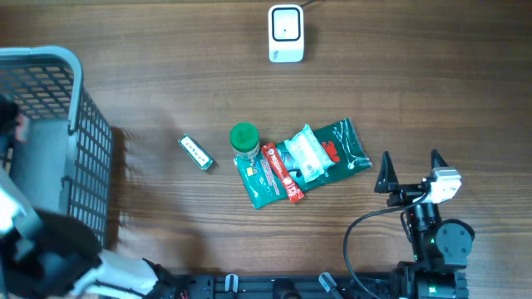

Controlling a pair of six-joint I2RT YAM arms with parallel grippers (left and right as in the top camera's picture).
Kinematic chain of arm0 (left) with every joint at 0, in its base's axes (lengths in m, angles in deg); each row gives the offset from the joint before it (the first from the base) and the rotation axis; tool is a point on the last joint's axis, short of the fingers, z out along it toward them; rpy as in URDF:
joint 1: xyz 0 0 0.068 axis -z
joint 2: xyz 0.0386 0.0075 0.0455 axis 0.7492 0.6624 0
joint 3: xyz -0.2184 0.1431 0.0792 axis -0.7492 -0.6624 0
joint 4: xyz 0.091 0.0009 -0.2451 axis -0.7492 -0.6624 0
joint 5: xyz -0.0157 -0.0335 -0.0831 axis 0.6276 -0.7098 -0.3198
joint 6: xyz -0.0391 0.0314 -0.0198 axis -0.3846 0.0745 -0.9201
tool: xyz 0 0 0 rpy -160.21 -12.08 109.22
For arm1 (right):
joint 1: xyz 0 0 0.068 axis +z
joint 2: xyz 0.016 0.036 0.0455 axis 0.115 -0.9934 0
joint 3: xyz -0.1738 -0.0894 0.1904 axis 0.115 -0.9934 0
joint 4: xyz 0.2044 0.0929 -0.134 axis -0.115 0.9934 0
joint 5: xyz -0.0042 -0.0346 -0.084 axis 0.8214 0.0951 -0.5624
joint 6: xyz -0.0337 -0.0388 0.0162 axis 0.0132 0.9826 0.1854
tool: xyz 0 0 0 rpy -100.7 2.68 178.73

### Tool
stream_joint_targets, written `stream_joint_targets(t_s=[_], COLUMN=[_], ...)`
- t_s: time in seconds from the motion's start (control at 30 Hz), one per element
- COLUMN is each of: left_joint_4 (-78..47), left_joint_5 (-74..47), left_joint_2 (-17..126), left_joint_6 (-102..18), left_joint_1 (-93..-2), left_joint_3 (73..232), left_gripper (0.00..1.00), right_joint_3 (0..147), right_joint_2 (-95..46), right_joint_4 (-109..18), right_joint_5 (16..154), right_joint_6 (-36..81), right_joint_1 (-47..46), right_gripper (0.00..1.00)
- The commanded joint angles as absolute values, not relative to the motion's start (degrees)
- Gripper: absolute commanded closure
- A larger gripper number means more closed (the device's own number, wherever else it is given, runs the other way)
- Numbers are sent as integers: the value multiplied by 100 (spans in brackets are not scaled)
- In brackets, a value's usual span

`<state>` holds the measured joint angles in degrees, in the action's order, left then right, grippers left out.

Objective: Scan the item barcode
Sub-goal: 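Reach left gripper into basket and grasp red Kleenex tissue pack, then carry Kleenex pack out and drop it beside the jar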

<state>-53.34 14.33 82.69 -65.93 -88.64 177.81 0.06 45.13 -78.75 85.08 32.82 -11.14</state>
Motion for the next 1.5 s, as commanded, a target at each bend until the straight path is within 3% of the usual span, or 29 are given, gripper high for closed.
stream_joint_targets(t_s=[0.0,0.13,0.23,0.33,0.4,0.5,0.73,0.9,0.97,1.07,1.13,1.3,1.47], left_joint_4=[-5561,-5931,-6202,-6420,-6525,-6283,-4919,-2995,-2864,-2724,-2759,-2930,-2866], left_joint_5=[1157,1129,1542,1946,2344,2567,2073,1225,1188,1190,1192,1885,3568], left_joint_2=[7139,6182,6164,6352,6571,6831,7150,7150,7150,7128,7086,6553,5615], left_joint_6=[-6551,-6785,-6787,-6853,-7504,-8405,-9817,-9836,-9876,-10110,-10024,-9299,-8153], left_joint_1=[-8617,-7307,-5421,-4191,-3172,-2326,-1633,-1319,-1218,-1074,-1076,-1076,-1076], left_joint_3=[18067,18065,18010,17694,17047,16028,13558,12299,12280,12301,12374,13075,14304], left_gripper=[66,66,66,66,66,66,66,62,55,32,25,23,21], right_joint_3=[0,0,0,0,0,0,0,0,0,0,0,0,0], right_joint_2=[4535,4535,4535,4535,4535,4535,4535,4535,4535,4535,4535,4535,4535], right_joint_4=[-7888,-7888,-7890,-7888,-7888,-7888,-7890,-7888,-7888,-7888,-7890,-7888,-7888], right_joint_5=[8471,8471,8471,8471,8471,8471,8471,8471,8471,8471,8471,8471,8471], right_joint_6=[3312,3314,3314,3314,3312,3314,3314,3314,3317,3314,3314,3314,3317], right_joint_1=[-1105,-1105,-1105,-1105,-1105,-1105,-1105,-1105,-1105,-1105,-1105,-1105,-1105], right_gripper=[0,0,0,0,0,0,0,0,0,0,0,0,0])
